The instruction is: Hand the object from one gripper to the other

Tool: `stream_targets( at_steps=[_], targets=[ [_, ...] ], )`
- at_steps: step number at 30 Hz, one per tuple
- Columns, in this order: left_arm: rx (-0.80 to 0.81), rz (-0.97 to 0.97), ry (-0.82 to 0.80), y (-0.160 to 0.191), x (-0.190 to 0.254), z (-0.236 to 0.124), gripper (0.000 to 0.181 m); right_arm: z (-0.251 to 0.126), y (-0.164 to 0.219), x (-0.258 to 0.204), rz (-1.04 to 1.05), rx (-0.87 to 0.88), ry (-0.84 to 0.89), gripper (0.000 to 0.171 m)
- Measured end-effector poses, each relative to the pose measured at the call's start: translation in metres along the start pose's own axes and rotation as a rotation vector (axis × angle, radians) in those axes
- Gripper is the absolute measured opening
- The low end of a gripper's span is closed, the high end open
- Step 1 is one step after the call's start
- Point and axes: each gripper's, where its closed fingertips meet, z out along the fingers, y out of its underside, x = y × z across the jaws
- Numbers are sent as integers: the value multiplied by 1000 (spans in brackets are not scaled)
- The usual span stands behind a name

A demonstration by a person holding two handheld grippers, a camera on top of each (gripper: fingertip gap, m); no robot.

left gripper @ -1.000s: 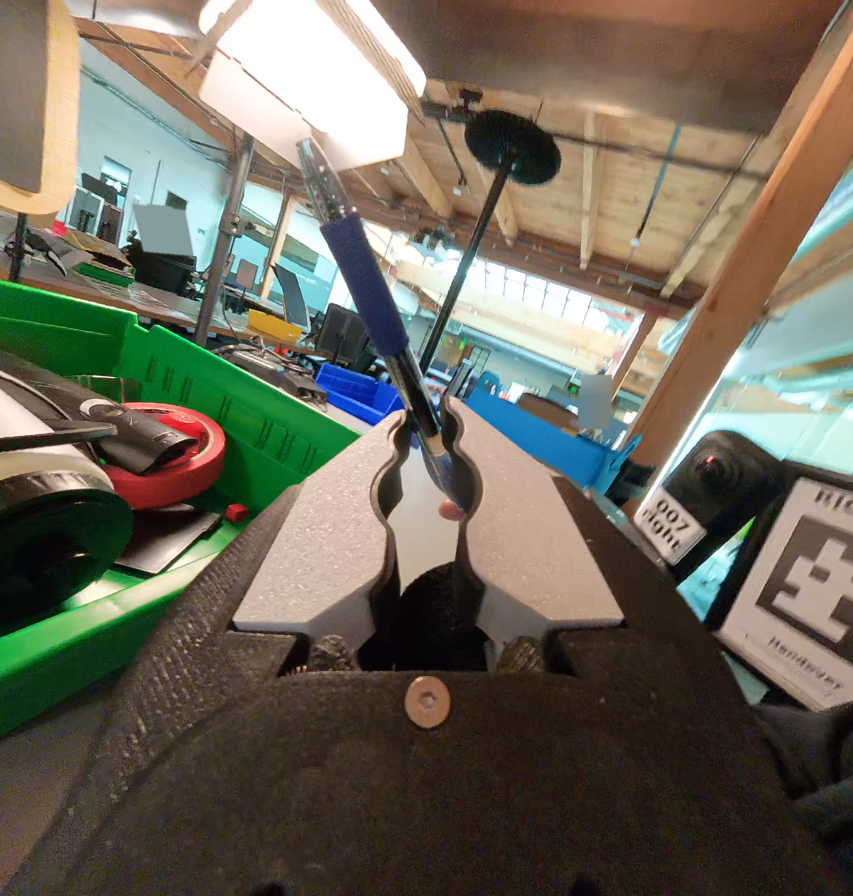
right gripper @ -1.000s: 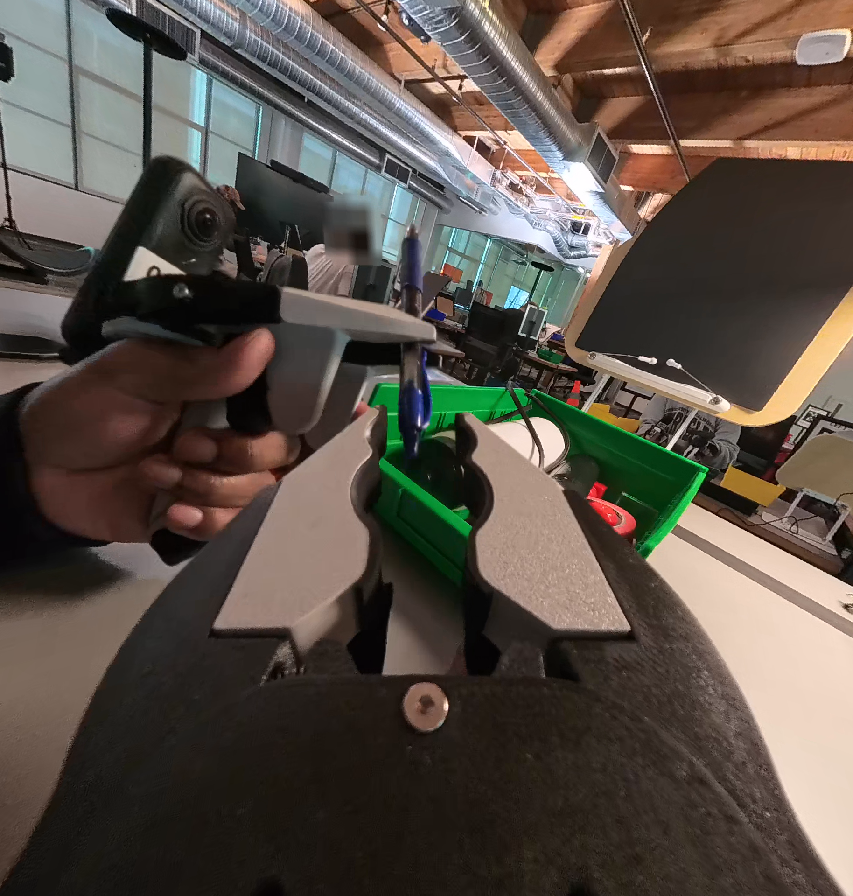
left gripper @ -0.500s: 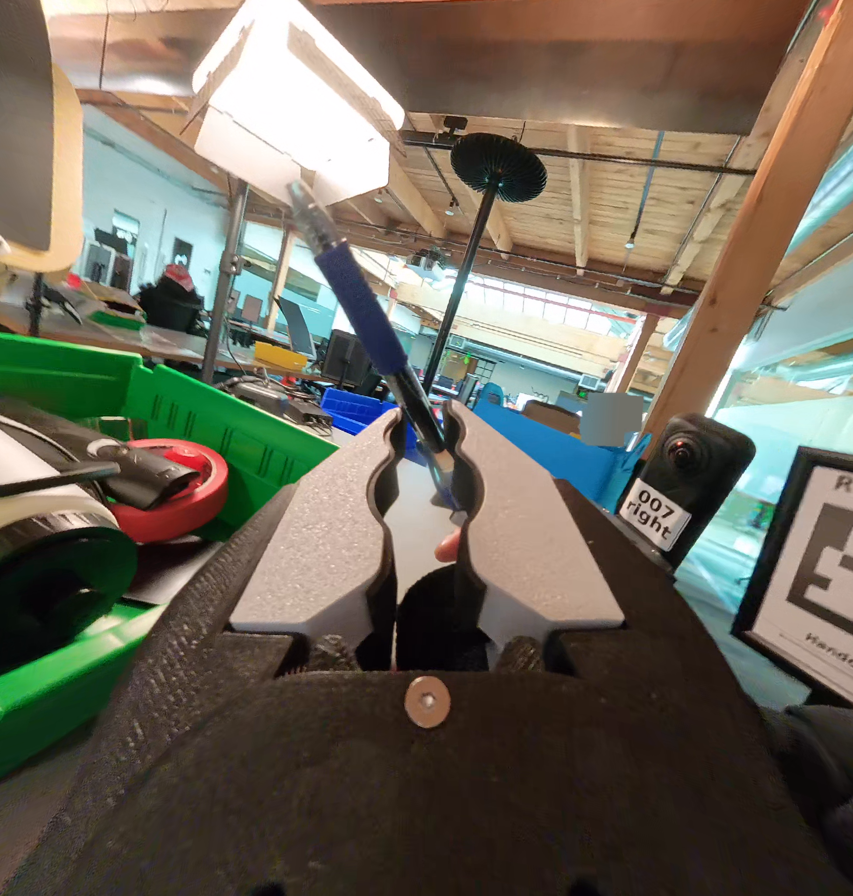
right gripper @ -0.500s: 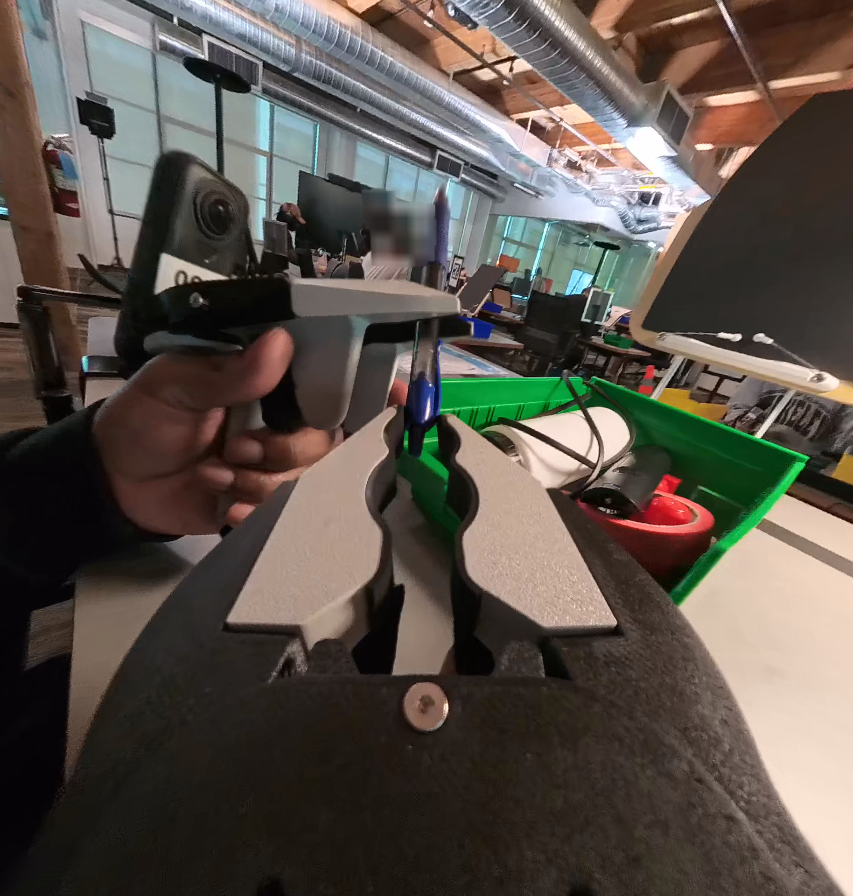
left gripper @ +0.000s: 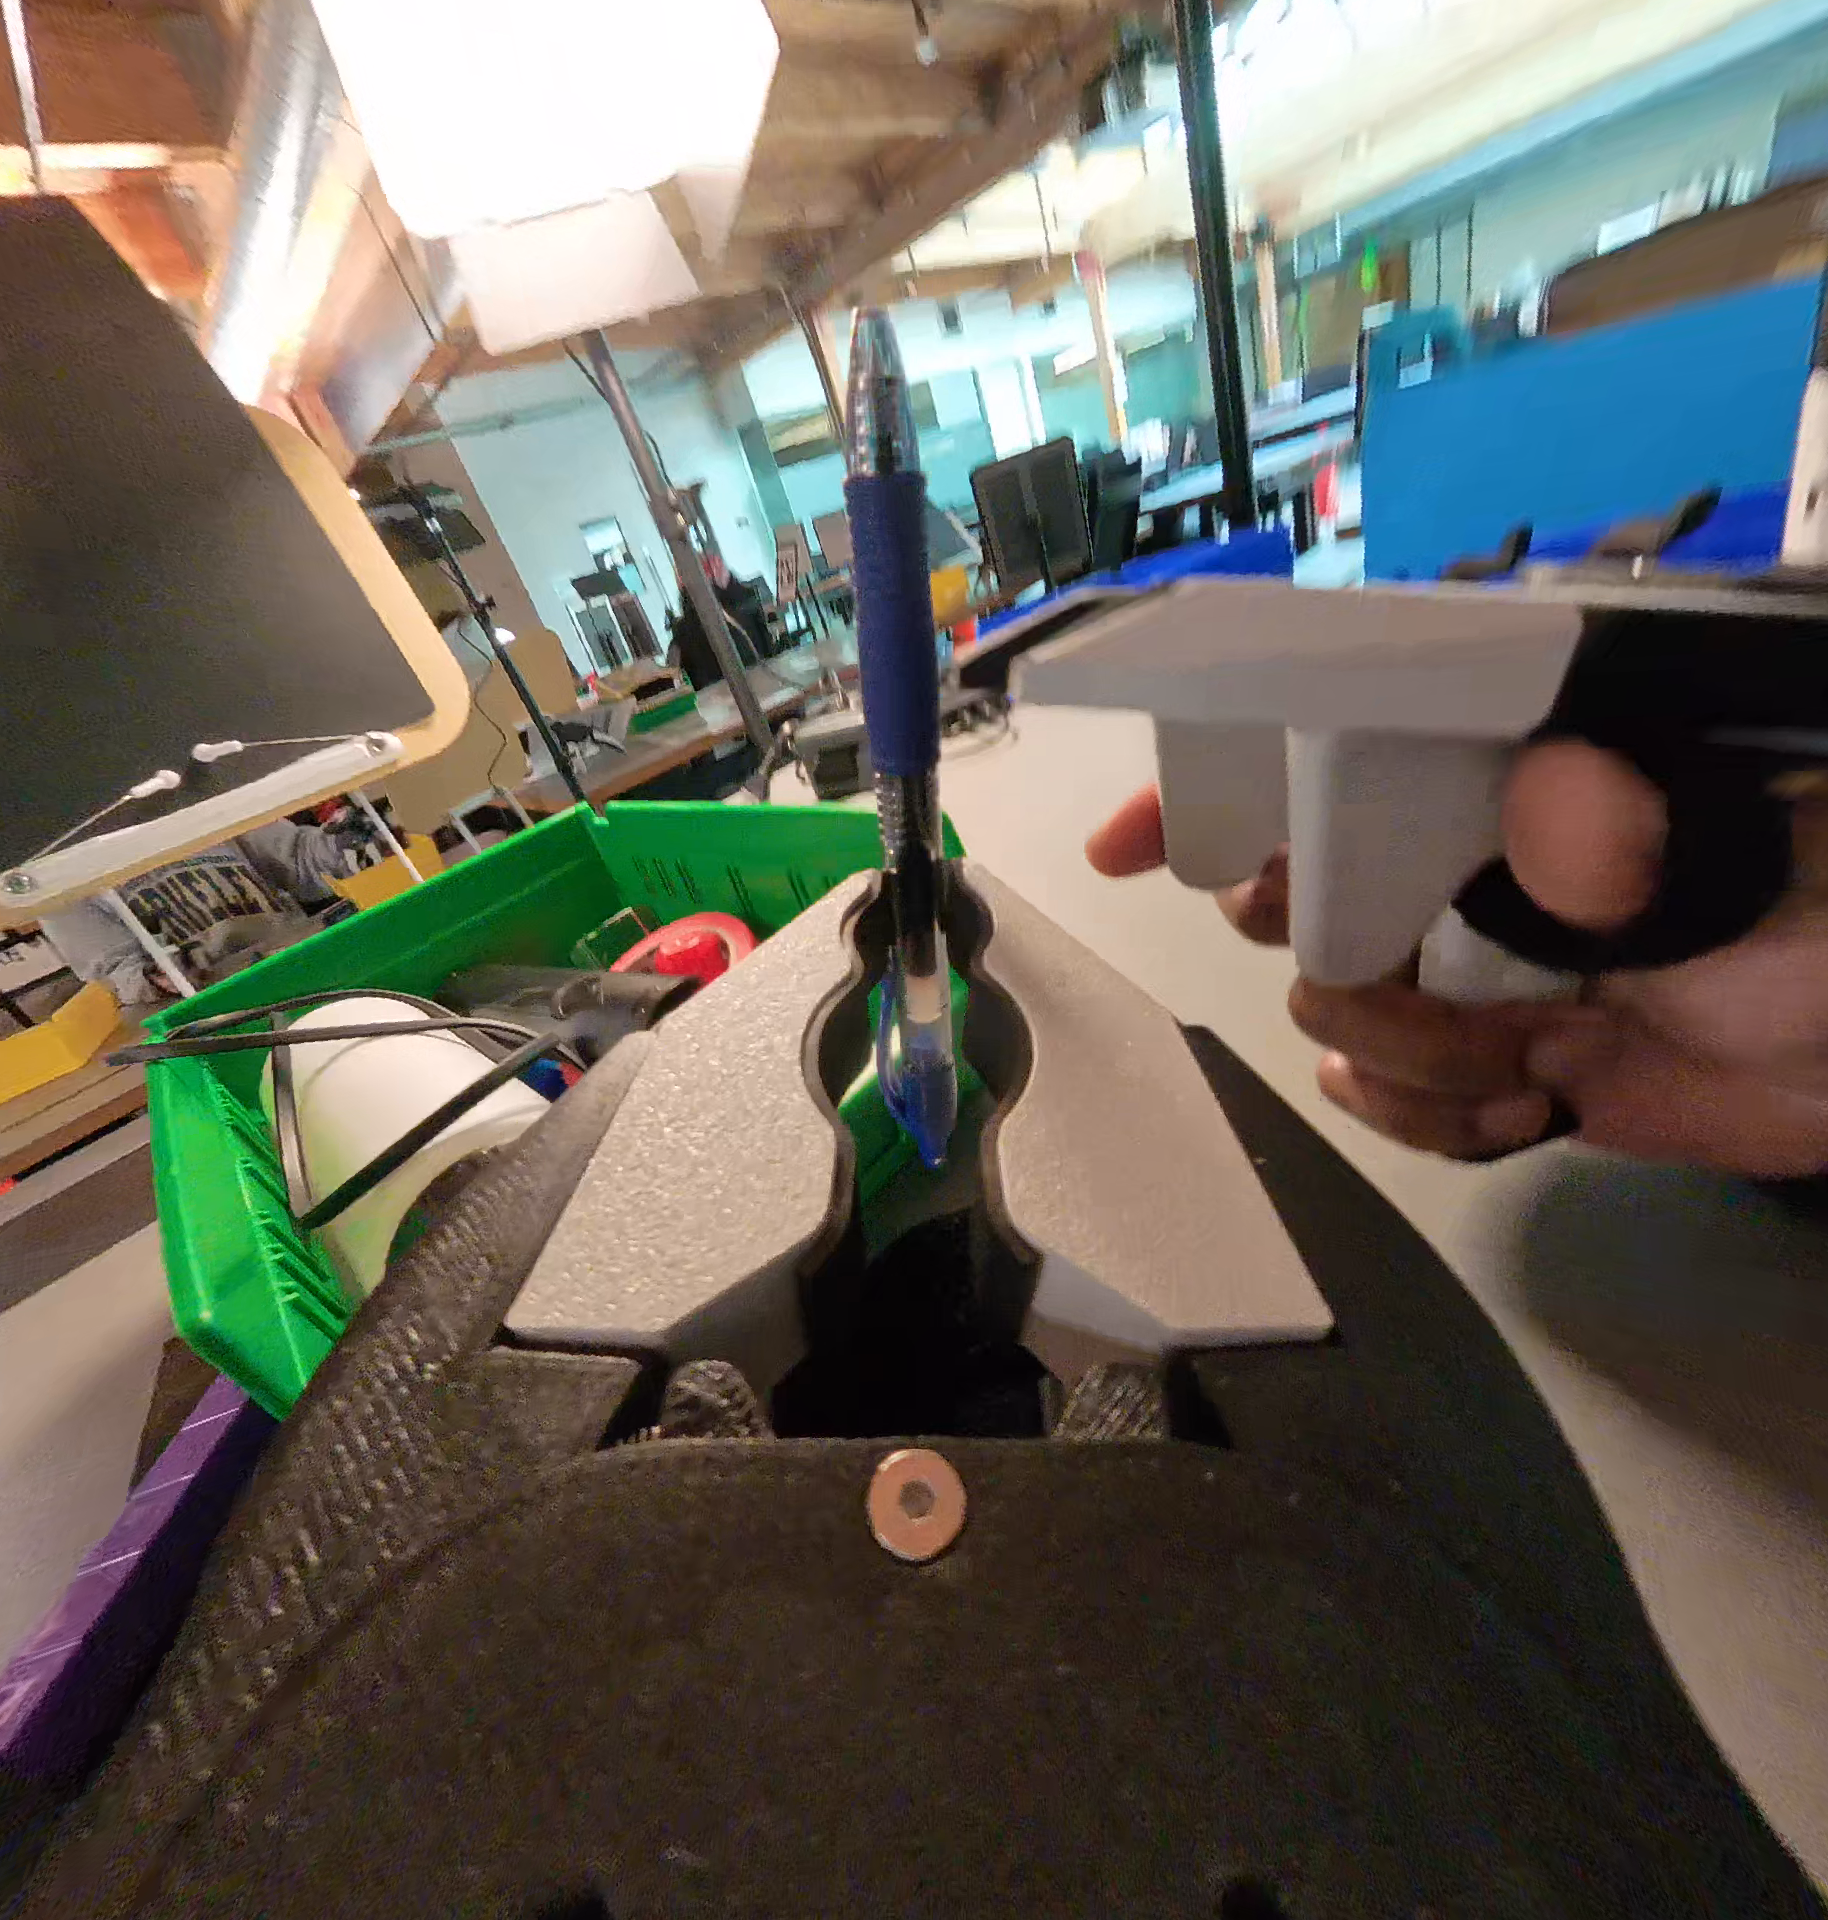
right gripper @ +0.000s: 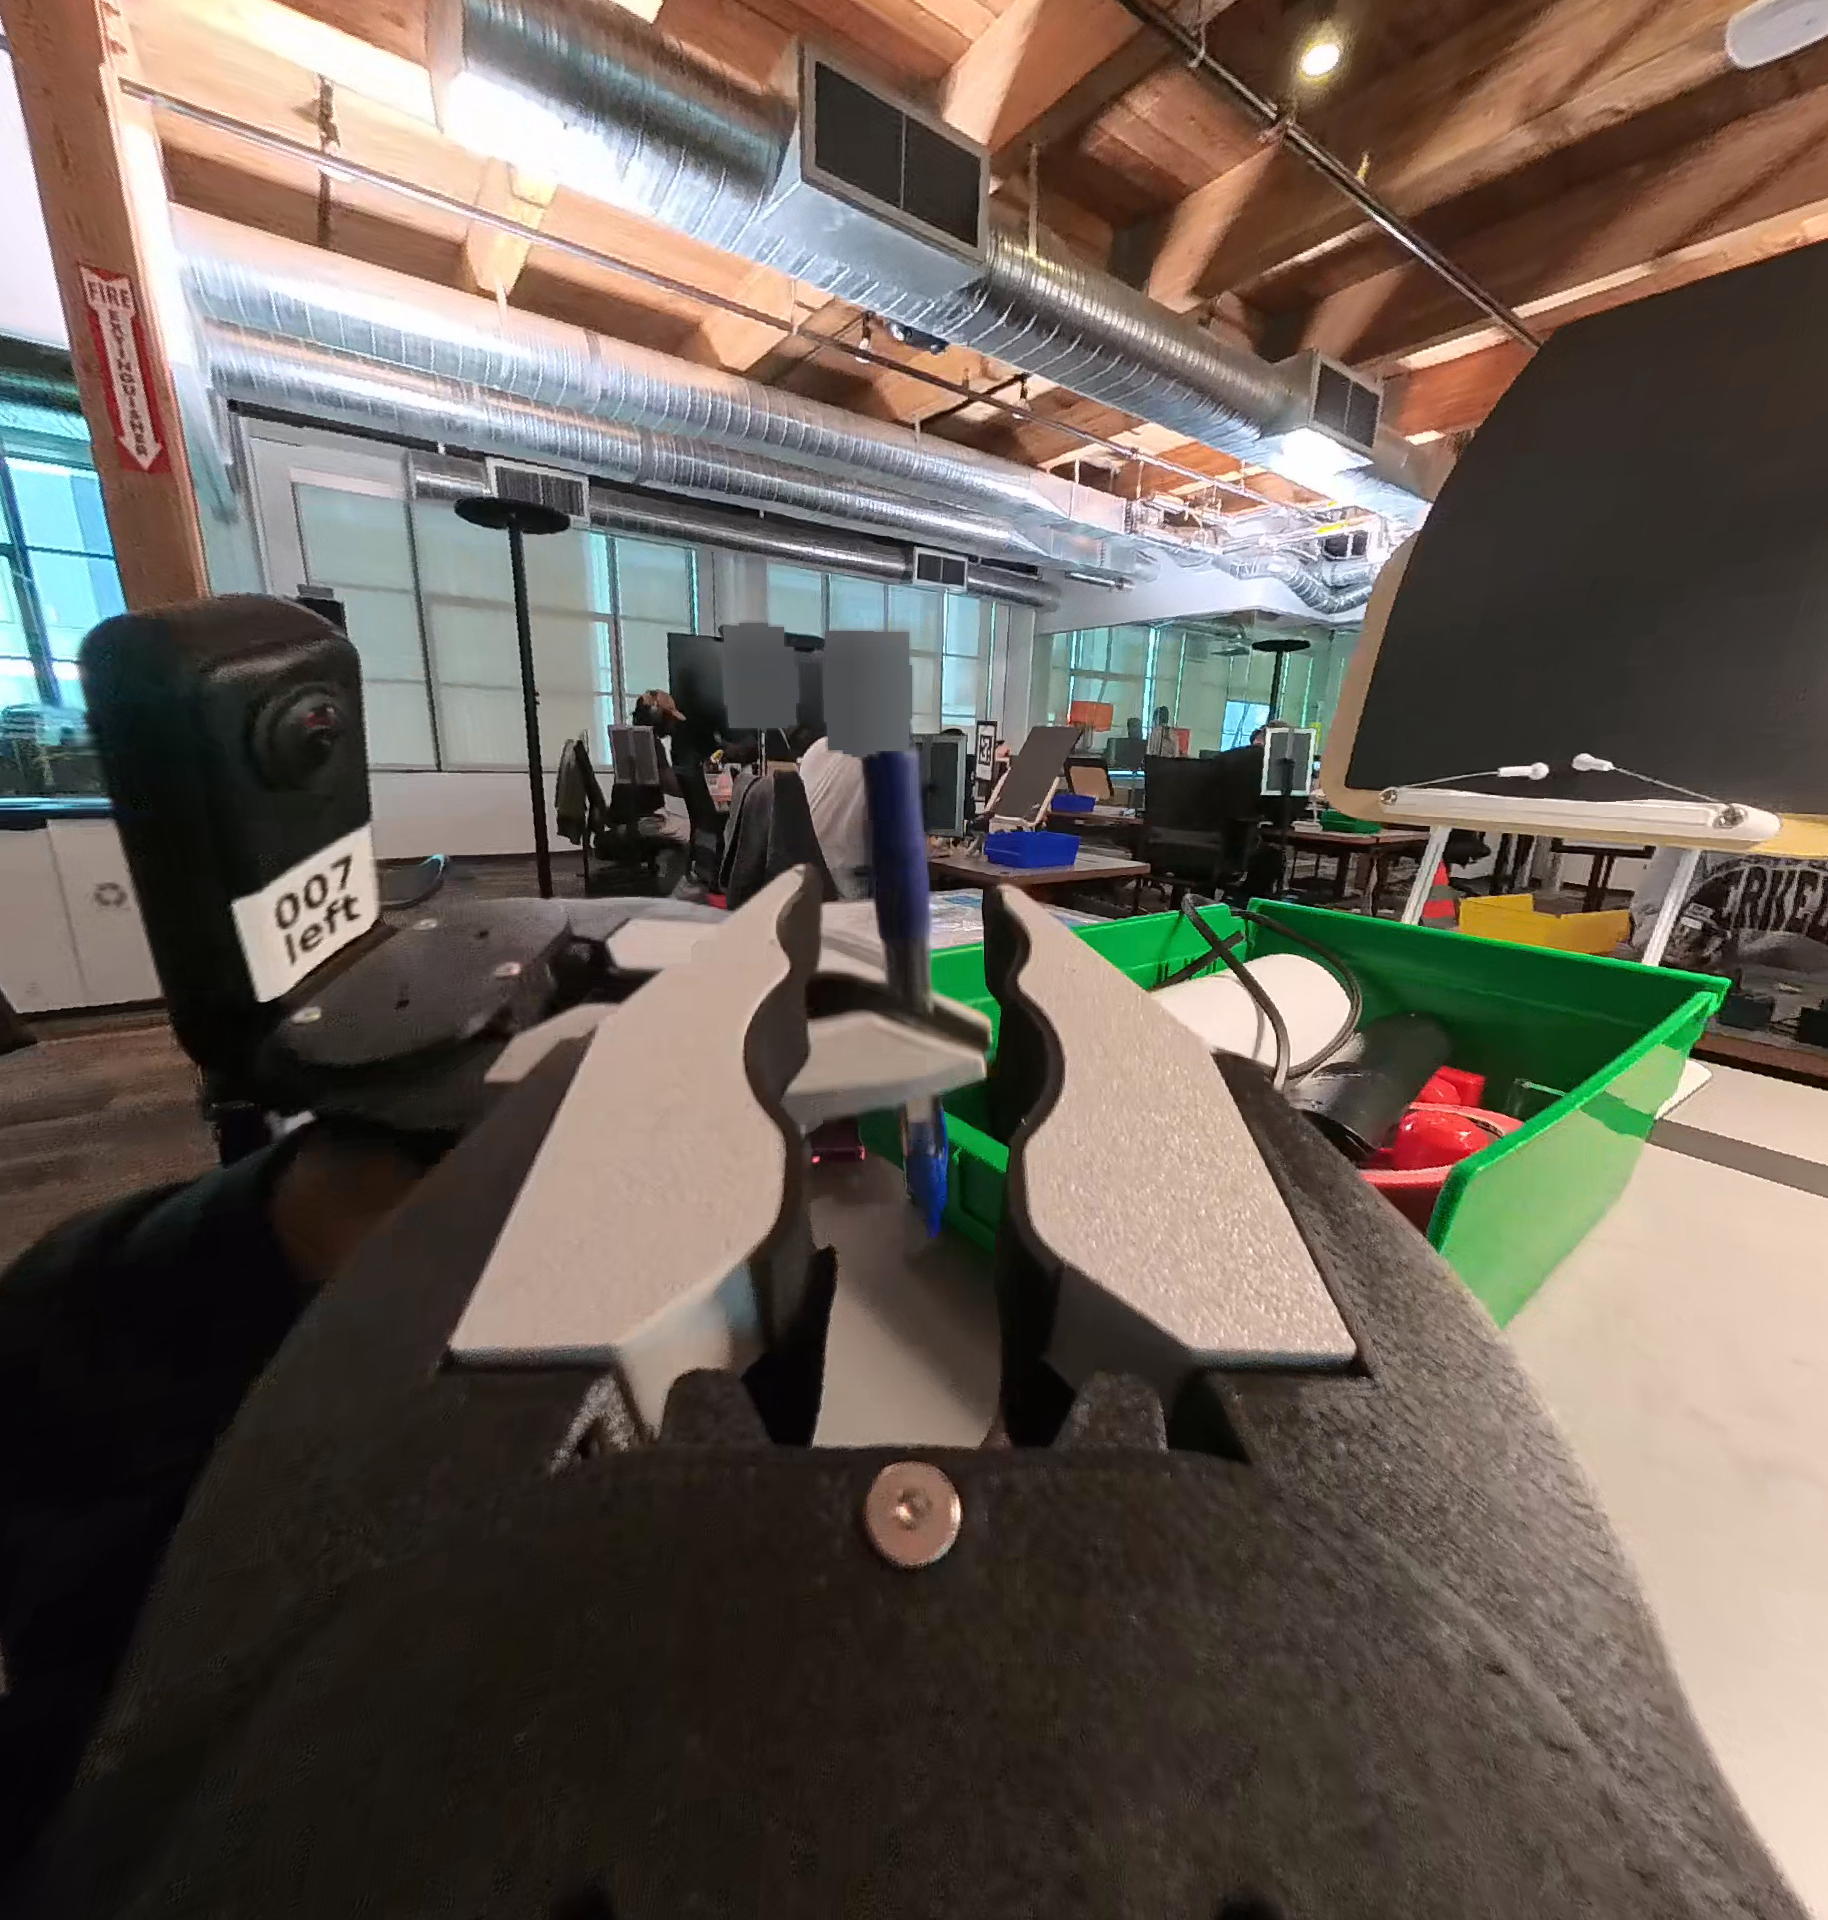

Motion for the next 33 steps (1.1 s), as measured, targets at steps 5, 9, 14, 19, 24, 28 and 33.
stream_targets(
  at_steps=[5, 9, 14, 19, 24, 28, 33],
  targets=[
    [-118, 129, 27, 21, 14, 8, 10, 5, 18, 7, -2, -97, 41, 22],
    [-143, 123, 52, 26, 18, 9, 10, 5, 24, 12, 14, -121, 58, 12],
    [-147, 103, 69, 27, 20, 9, 10, 5, 24, 13, 19, -125, 64, 12],
    [-103, 68, 56, 18, 18, 8, 24, 1, 16, 21, 62, -76, 92, 12],
    [-15, -86, 144, 1, 24, 4, 36, -3, 6, 28, 149, -8, 99, 12],
    [50, -142, 149, -10, 19, -1, 41, -10, -3, 39, 240, 62, 108, 12],
    [-44, -134, 158, 7, 22, 4, 42, -11, -10, 34, 367, 125, 20, 12]
  ],
)
